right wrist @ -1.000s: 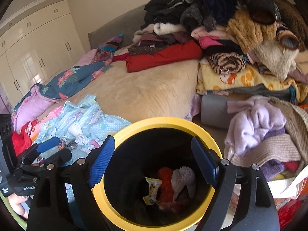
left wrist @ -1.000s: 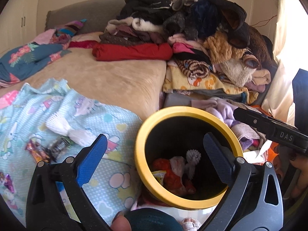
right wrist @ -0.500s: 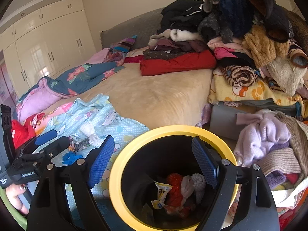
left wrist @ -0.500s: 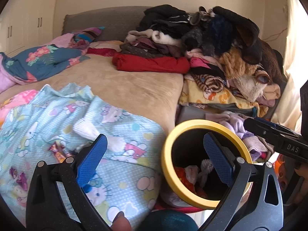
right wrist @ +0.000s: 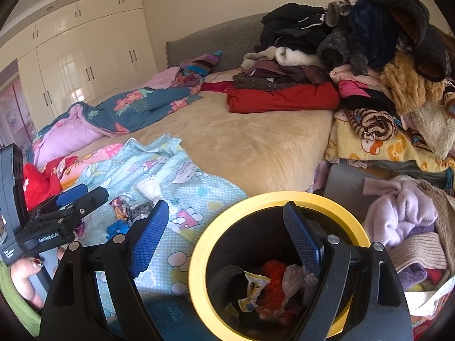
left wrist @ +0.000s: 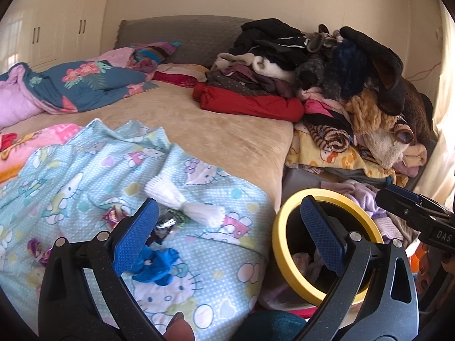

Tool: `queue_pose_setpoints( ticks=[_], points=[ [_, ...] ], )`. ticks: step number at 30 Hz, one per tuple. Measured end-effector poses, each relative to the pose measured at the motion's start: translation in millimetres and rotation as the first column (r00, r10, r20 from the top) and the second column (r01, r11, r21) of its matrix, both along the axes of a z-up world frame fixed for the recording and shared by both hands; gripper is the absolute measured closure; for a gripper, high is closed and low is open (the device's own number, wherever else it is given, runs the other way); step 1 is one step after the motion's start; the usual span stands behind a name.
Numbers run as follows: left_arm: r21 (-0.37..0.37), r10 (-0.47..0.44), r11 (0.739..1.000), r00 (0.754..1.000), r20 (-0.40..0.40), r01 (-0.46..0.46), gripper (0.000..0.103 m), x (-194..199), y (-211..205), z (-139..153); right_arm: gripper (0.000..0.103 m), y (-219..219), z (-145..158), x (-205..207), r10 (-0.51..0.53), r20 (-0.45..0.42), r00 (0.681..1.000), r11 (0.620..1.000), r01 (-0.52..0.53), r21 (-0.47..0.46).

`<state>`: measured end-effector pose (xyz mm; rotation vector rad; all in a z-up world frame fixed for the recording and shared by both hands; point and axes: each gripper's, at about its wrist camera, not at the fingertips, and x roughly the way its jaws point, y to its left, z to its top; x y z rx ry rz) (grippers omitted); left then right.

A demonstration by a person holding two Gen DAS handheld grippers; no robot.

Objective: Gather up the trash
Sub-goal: 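Move both tools back toward the blue glove and white net on the bed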

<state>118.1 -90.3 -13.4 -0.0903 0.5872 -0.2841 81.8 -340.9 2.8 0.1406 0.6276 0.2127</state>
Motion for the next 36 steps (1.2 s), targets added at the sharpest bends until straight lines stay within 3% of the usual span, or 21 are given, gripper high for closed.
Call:
queue_pose_setpoints(
  ticks=[23,36],
  points=[
    [-0.031,0.168,0.985,0.985,-0.031,-0.169,0.011,2.4,75.4,-10.6,0.023,74.0,0.8,23.2,0.162,-0.014,0.987,0.986,-0.163,-0.047],
    [-0.050,0.253,0.964,0.958,-0.133,-0.262,0.011,12.3,117.0,-44.4,0.023,105.8,-16.1,49.6,0.217,-0.063,0.974,0.973,-0.221,-0.063]
  ],
)
